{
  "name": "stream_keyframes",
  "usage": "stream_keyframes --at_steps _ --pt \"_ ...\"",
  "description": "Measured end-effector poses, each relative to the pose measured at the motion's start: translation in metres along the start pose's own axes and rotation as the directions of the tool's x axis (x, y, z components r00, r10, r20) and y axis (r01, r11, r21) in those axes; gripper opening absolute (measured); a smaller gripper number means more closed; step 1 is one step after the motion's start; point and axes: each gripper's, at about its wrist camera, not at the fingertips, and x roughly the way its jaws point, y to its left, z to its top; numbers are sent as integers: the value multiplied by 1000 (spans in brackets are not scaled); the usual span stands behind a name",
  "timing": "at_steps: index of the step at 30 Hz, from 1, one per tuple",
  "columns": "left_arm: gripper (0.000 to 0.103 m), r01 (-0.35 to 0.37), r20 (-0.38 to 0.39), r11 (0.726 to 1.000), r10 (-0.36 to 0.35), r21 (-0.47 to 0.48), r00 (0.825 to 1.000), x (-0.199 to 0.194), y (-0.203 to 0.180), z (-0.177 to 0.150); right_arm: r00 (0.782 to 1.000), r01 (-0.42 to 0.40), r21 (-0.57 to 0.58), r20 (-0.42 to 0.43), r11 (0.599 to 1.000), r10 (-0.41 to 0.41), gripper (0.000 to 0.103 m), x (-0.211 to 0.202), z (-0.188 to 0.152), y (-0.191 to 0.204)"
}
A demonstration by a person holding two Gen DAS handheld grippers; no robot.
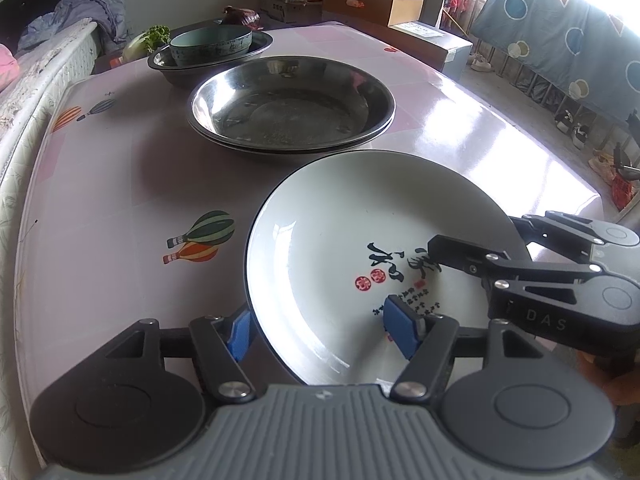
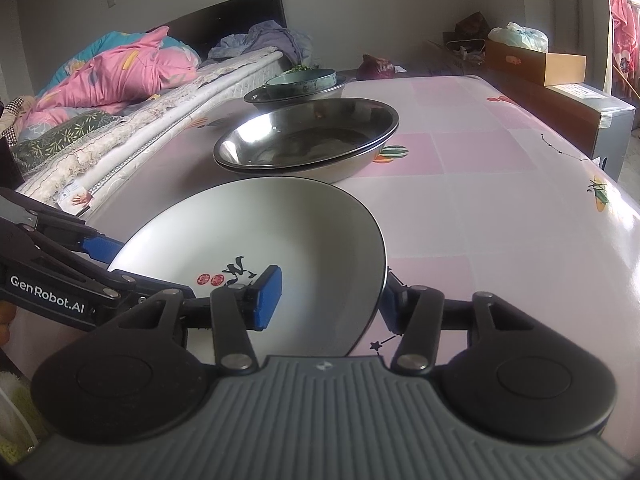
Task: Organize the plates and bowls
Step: 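Move the white plate with both tools over the stacked steel plates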
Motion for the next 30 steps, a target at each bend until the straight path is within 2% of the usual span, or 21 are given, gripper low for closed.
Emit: stream_keyframes --at_steps 30 --pt "66 -14 11 1000 14 -6 1000 -6 2 2 1000 -2 10 -3 1000 2 50 -4 5 4"
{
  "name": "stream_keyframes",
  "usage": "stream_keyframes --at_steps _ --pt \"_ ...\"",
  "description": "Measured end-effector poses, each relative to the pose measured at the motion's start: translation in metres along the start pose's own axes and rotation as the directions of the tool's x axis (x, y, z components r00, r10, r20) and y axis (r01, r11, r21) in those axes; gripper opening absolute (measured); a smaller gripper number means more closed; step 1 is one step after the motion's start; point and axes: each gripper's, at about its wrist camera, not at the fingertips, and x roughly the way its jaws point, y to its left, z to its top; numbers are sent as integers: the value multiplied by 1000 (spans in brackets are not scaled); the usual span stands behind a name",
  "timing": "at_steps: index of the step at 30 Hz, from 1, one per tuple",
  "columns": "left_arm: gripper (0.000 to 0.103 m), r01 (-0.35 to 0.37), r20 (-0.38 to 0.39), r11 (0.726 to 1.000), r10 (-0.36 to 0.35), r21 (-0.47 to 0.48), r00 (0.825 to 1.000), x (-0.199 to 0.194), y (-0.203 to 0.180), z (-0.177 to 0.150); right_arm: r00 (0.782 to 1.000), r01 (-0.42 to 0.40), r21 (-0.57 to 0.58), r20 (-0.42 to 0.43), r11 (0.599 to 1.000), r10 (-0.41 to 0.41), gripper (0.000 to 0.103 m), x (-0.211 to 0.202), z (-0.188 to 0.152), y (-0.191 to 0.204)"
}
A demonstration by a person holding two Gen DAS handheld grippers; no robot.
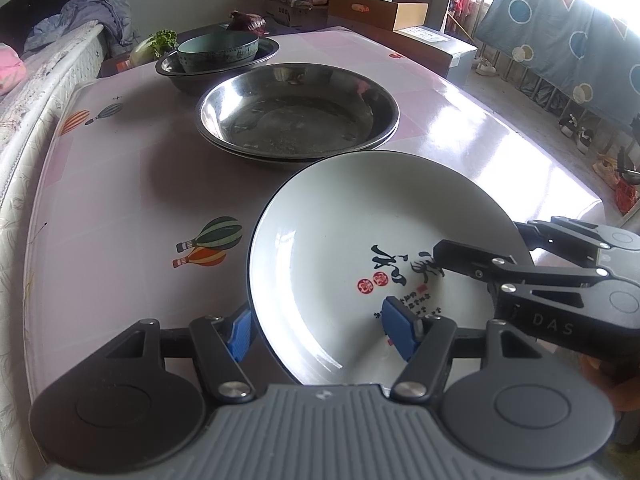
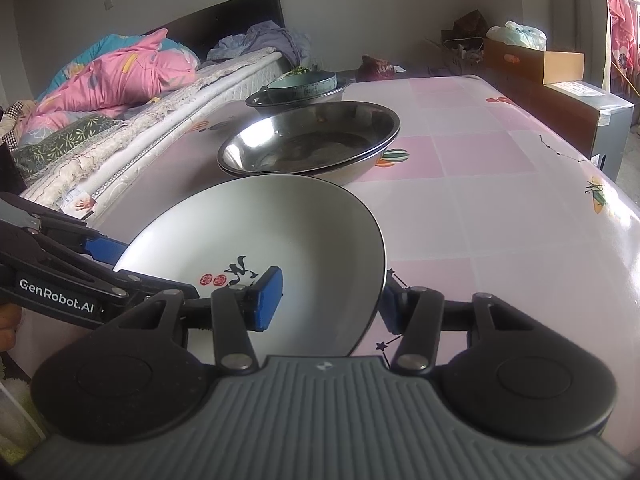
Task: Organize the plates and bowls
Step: 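Move the white plate with both tools over the stacked steel plates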
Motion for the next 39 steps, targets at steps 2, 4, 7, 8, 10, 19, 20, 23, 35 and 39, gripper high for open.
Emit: stream_keyframes --at_steps 2,4,7,8,10,19,20,23,35,39 --pt "66 -4 -2 1000 4 -4 1000 -1 1 0 1000 -3 3 2 1000 3 50 -1 0 0" --pt "66 -9 1 1000 9 -9 1000 -2 2 0 1000 -5 7 3 1000 5 50 -2 1 1" --pt "66 -16 -1 1000 16 -16 1000 -3 3 0 1000 -9 2 6 1000 9 50 -3 2 3" --pt "66 -17 -2 1000 17 -17 1000 -3 3 0 1000 -10 1 7 1000 10 50 -3 2 3" --pt "66 -19 -5 1000 19 -16 1000 -3 3 0 1000 -13 4 10 1000 13 50 -4 2 2" --pt "66 -32 3 999 33 -31 999 -6 5 1 1000 -25 -4 6 1000 25 50 0 7 5" --pt "66 -33 4 999 33 -31 999 -7 5 1 1000 -25 -4 6 1000 25 50 0 8 5" --pt "66 -36 4 999 36 -32 999 -8 5 1 1000 -26 1 7 1000 26 50 0 7 5" --pt "66 -48 20 997 49 -53 999 -15 9 3 999 -34 -19 19 999 34 50 0 16 11" --pt "66 -53 23 997 55 -60 998 -18 12 5 999 -38 -25 26 999 38 50 -1 22 13"
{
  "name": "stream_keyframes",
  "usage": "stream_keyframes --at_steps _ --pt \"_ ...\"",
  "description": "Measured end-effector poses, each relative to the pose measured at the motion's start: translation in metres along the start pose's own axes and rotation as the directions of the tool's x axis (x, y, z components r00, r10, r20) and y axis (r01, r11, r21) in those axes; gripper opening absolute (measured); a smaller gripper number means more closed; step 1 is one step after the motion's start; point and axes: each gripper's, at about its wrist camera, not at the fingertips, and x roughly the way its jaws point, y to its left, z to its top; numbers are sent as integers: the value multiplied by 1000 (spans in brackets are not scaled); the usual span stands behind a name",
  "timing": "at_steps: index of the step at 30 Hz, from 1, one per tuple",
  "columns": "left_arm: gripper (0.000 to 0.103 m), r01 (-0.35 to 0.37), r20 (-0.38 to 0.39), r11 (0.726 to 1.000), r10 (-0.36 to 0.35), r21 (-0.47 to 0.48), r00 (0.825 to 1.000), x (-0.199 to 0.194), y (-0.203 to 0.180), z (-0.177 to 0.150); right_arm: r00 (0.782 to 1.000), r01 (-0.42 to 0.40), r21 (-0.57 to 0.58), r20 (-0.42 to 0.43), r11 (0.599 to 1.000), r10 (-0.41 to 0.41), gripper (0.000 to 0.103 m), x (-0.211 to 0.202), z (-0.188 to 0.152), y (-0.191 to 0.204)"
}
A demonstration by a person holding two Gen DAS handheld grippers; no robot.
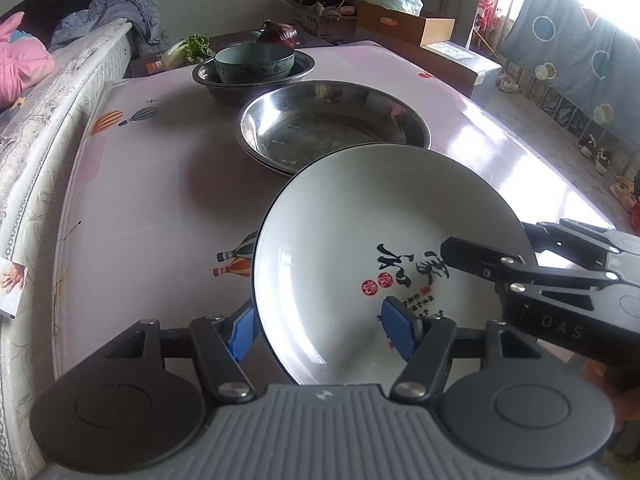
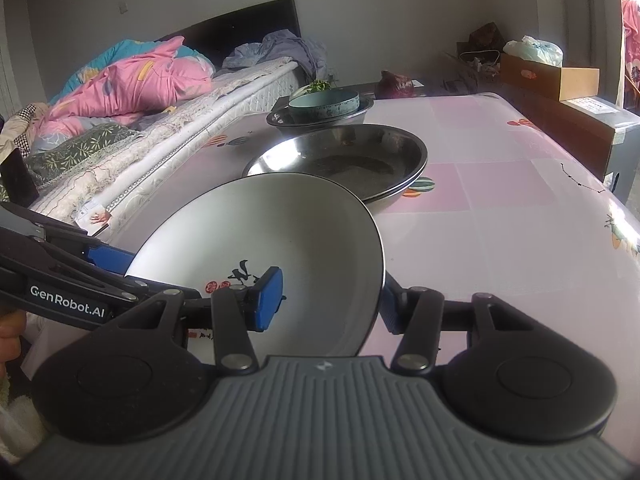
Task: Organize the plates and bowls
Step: 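Move the white plate with both tools over the stacked steel plates, then lower the white plate onto the steel plates and open both tools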
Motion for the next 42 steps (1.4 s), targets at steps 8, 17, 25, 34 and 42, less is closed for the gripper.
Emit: stream_keyframes --at_steps 8,17,25,34,42 --pt "66 -16 14 1000 16 -12 1000 -5 8 12 1000 -17 -4 21 1000 17 50 5 19 4" --pt "66 -27 26 999 28 -36 999 -3 19 33 999 -37 -6 24 999 37 50 20 43 4" --pt "66 -26 24 999 27 -43 999 6 26 53 999 -40 2 30 999 40 50 37 66 1" --pt "66 -21 25 999 22 -45 999 23 30 87 999 -30 28 33 999 29 50 60 89 -14" --pt "66 -34 29 999 35 -33 999 43 30 113 1000 -25 49 18 998 24 50 85 104 -29"
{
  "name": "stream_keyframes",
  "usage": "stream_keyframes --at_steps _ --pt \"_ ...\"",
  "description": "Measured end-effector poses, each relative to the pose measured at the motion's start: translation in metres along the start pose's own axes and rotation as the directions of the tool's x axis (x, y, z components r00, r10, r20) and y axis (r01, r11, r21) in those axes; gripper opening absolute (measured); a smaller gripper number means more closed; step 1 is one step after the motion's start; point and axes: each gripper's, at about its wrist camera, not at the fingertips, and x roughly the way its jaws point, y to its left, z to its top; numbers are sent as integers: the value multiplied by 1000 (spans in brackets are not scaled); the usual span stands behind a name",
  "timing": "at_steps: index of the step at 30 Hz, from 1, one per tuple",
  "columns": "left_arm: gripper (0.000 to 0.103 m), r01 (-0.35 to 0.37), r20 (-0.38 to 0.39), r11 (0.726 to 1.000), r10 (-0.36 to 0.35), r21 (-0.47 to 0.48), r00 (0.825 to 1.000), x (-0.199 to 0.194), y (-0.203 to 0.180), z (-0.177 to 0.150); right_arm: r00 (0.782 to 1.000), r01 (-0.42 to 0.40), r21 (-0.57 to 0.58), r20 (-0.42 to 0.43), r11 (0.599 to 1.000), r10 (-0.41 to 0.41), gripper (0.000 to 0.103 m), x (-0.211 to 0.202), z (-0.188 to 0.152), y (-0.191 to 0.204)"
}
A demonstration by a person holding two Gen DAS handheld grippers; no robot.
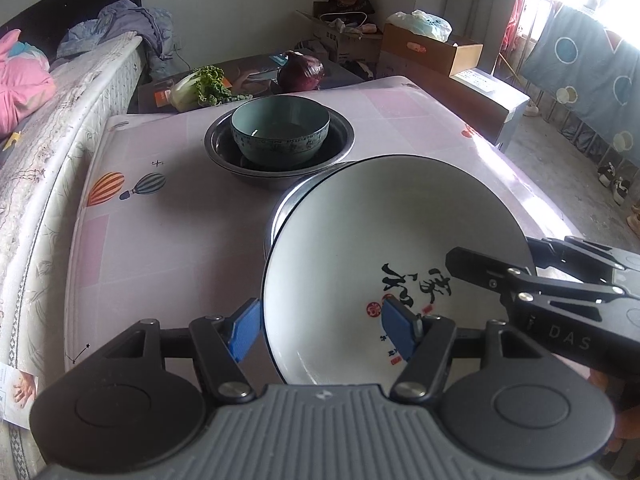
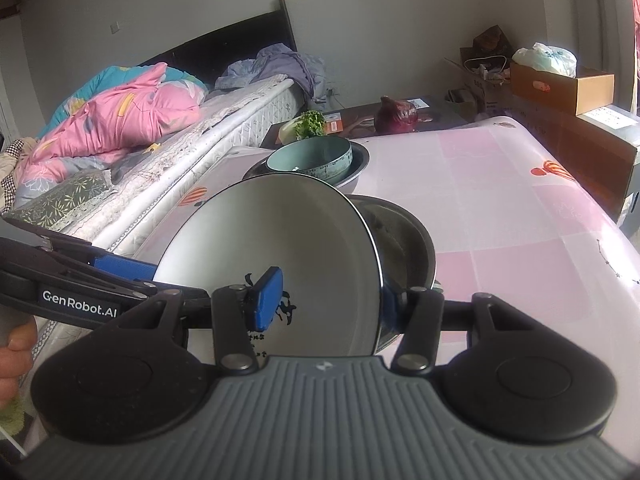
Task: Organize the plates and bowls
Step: 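Lower the white plate onto the steel plates and open both tools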
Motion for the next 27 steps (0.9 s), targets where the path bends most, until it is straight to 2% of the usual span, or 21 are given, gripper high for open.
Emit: stream_keyframes --at_steps 6,14,19,27 --pt "66 5 6 1000 -5 10 1000 12 -1 13 1000 0 51 -23 999 1 49 16 5 -16" --pt "63 37 20 999 -37 -7 999 23 4 24 997 45 127 -63 991 -37 49 36 15 -35" --pt "65 34 80 999 -36 28 996 11 -1 27 998 65 82 -22 995 -64 49 35 23 -32" --pt "66 34 76 999 -37 32 996 7 0 21 997 74 45 -7 996 -74 52 29 26 -23"
